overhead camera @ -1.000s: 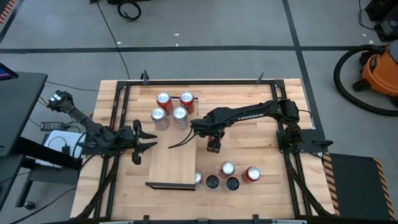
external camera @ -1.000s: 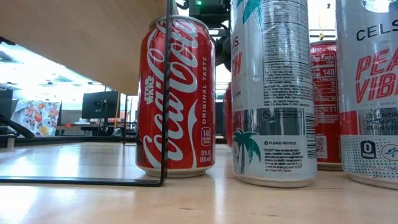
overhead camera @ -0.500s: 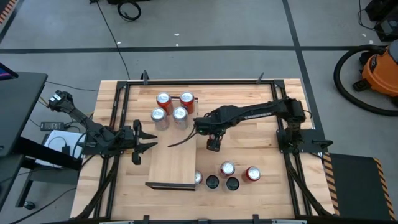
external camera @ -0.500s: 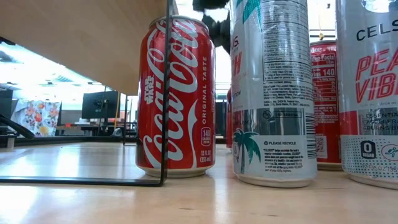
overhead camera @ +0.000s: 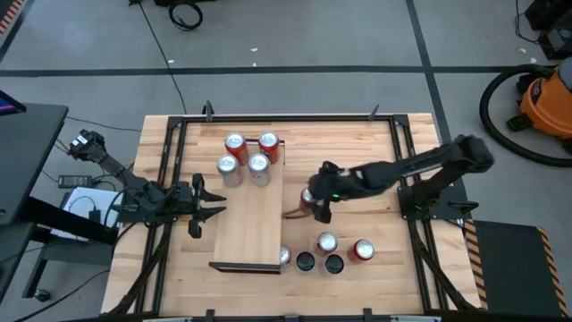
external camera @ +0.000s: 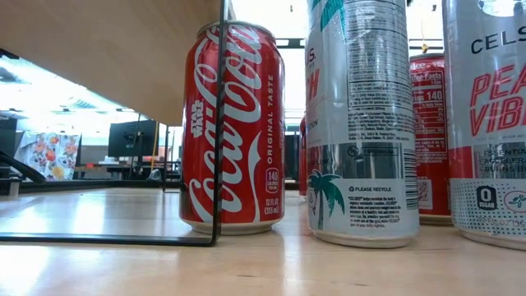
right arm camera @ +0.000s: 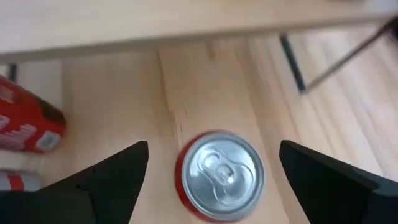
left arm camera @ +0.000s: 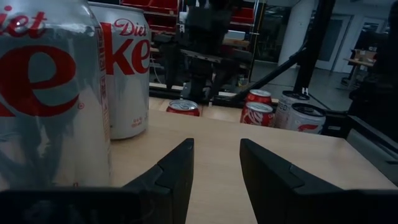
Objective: Place canned beverage on shelf
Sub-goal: Put the top red black soda can on the shelf
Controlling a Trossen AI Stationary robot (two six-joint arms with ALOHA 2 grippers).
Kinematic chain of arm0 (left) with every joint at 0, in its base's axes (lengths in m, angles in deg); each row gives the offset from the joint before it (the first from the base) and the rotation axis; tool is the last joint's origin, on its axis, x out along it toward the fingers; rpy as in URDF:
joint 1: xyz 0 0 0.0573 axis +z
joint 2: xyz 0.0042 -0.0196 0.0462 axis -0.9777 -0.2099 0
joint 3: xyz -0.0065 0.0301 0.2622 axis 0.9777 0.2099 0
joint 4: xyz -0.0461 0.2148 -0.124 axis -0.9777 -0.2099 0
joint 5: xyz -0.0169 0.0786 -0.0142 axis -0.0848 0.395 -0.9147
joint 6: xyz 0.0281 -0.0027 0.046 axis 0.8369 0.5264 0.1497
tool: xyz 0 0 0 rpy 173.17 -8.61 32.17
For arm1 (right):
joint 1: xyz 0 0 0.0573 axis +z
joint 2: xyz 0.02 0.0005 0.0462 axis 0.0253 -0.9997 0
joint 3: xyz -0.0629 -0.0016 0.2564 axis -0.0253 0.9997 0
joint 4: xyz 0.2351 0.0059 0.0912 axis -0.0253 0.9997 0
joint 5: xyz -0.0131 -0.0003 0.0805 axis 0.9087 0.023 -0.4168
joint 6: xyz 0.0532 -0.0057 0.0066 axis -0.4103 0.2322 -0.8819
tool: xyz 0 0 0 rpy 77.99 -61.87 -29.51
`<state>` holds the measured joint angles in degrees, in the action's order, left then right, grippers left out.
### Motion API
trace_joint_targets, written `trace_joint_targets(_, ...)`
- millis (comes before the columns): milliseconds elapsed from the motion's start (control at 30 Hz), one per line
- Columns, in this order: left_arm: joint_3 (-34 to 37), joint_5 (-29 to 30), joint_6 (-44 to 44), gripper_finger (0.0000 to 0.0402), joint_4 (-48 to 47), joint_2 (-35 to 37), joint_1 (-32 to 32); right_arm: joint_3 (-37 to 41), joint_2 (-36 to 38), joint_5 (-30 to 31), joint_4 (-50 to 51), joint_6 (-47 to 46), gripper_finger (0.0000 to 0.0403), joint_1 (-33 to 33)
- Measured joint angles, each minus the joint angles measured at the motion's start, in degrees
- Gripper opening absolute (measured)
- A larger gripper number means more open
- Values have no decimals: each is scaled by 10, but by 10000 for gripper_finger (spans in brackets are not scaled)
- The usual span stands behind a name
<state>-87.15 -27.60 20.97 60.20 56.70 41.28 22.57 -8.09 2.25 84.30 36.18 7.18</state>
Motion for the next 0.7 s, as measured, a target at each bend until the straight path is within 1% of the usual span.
trace_joint_targets(67, 0, 0, 2, 139, 0, 0, 0, 69, 35, 8, -93, 18, 373, 4)
trace_joint_targets(167, 0, 0, 3, 139, 0, 0, 0, 158, 70, 1, -213, 29, 376, -2)
trace_joint_targets(233, 0, 0, 3, 139, 0, 0, 0, 205, 82, -5, -270, 37, 381, -8)
trace_joint_targets(300, 0, 0, 3, 139, 0, 0, 0, 240, 85, -5, -307, 47, 389, -13)
trace_joint_targets(400, 0, 0, 3, 139, 0, 0, 0, 276, 85, -1, -366, 65, 398, -20)
trace_joint_targets(533, 0, 0, 3, 139, 0, 0, 0, 312, 86, 0, -446, 96, 397, -27)
trace_joint_targets(700, 0, 0, 4, 139, 0, 0, 0, 327, 86, -21, -478, 101, 399, -39)
